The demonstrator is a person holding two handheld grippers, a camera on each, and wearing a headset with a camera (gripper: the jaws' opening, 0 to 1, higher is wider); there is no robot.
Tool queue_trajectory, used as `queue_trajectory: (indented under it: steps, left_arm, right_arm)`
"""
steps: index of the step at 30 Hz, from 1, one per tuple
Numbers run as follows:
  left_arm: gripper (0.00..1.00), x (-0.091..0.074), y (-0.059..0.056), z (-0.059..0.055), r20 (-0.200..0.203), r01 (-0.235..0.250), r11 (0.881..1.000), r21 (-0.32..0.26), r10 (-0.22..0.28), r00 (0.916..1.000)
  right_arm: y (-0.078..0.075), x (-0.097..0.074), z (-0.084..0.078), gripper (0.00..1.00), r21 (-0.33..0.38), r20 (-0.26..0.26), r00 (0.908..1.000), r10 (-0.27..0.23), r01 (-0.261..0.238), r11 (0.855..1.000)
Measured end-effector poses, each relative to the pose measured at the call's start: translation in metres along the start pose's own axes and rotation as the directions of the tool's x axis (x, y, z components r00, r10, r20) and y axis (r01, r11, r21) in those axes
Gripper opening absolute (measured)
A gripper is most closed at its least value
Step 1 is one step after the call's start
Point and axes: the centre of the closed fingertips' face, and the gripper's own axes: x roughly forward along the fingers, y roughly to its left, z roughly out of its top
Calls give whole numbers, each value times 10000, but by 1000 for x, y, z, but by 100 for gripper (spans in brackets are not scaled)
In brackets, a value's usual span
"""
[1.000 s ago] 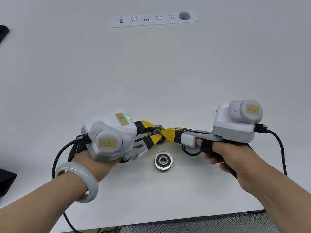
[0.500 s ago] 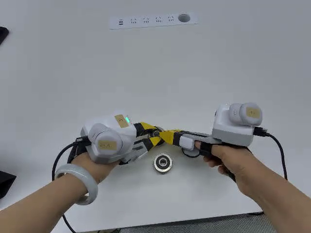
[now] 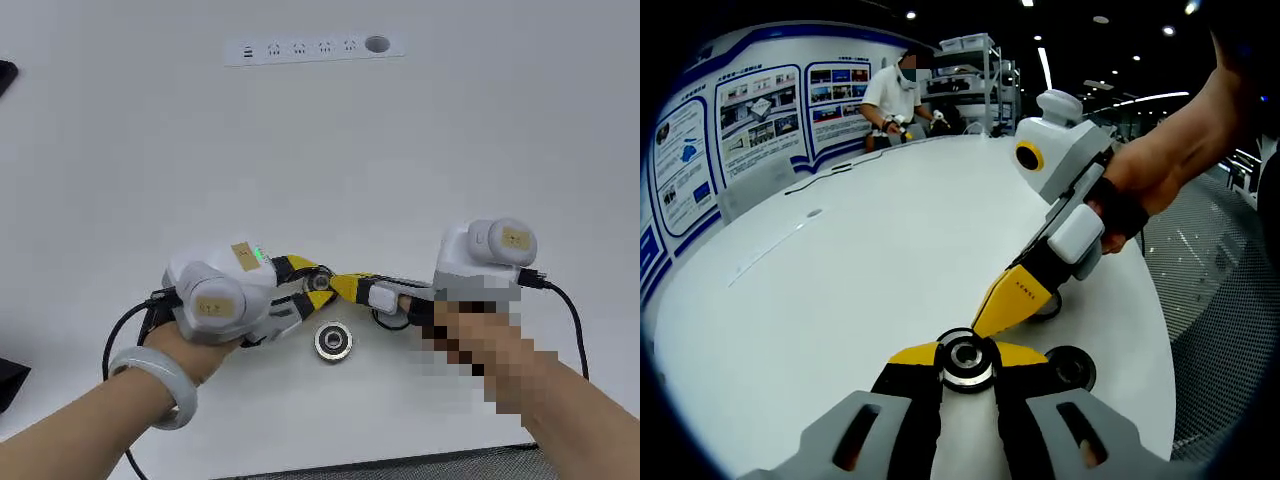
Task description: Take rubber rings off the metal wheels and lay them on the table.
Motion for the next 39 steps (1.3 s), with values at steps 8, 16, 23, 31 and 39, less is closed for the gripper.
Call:
queue_trajectory:
  steps: [8,16,23,31,39]
  left_arm:
    - [28,-5,4,-7,-75,-150,9999,-16,150,9999]
    - [35,-13,7,-14,-144,-299,9993,-211,296,9995]
    - [40,-19,8,-19,-181,-422,9984,-364,415,9990]
    - [42,-25,7,-23,-243,-521,9974,-500,509,9984]
    - [45,-29,7,-30,-345,-588,9962,-649,567,9978]
  right_arm:
    - [2,0,1,2,-21,11,10000,52,-52,10000]
    - [9,0,2,2,-42,36,9998,201,-201,9998]
    - [17,-1,2,2,-48,96,9993,361,-361,9993]
    - [26,-5,1,2,-56,186,9985,514,-513,9987]
    - [36,-15,2,2,38,492,9968,631,-634,9980]
